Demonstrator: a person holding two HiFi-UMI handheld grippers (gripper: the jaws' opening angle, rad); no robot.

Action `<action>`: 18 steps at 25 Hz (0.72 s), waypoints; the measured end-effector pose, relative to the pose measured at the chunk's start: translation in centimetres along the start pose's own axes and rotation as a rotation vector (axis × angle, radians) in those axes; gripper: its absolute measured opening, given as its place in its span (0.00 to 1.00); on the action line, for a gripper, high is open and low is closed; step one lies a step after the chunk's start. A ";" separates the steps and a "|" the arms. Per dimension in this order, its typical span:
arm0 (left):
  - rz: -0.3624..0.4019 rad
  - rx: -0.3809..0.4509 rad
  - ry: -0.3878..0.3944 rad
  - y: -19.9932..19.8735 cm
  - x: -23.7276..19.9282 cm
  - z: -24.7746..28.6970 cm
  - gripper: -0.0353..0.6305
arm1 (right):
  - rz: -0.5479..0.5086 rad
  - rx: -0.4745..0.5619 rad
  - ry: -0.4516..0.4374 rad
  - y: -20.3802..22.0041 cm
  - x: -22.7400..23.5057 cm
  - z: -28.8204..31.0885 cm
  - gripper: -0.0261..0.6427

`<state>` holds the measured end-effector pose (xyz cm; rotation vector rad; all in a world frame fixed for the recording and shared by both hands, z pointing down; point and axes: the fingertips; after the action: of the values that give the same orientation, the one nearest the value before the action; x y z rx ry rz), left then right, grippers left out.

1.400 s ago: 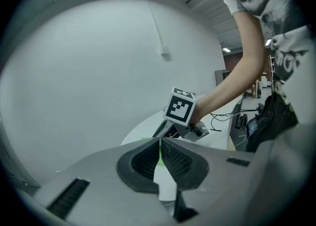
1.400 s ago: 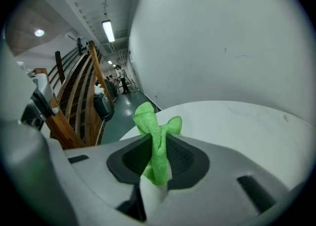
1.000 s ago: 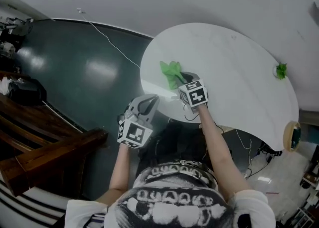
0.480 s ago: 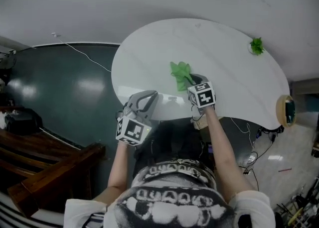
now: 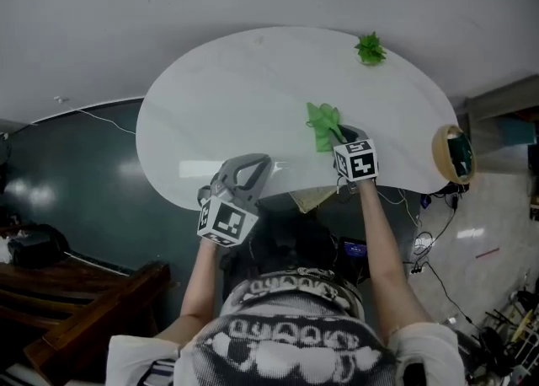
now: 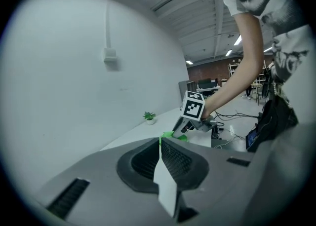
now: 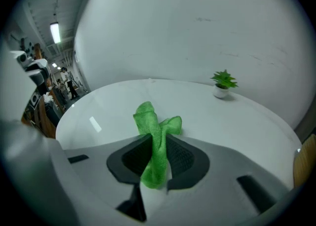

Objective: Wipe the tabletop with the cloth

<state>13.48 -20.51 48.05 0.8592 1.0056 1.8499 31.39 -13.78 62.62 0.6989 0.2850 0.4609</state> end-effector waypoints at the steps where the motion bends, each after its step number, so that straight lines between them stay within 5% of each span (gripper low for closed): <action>1: 0.007 0.005 0.012 -0.8 0.5 1.3 0.07 | 0.011 -0.005 0.019 0.8 2.1 -0.4 0.17; 9: 0.053 0.038 0.079 -6.3 4.6 10.4 0.07 | 0.091 -0.031 0.148 6.4 16.5 -3.9 0.17; 18: 0.083 0.042 0.150 -9.8 8.5 16.4 0.07 | 0.149 -0.061 0.255 12.0 26.5 -7.2 0.17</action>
<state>27.19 -4.70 48.08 0.8072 1.1193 1.9940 47.69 11.39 62.84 0.6038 0.4590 0.6997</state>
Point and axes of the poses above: the fingertips, and each gripper's own axes: z forward along the fingers, x to its right, y out of its underside, and after that the axes turned 12 degrees about y, right-handed
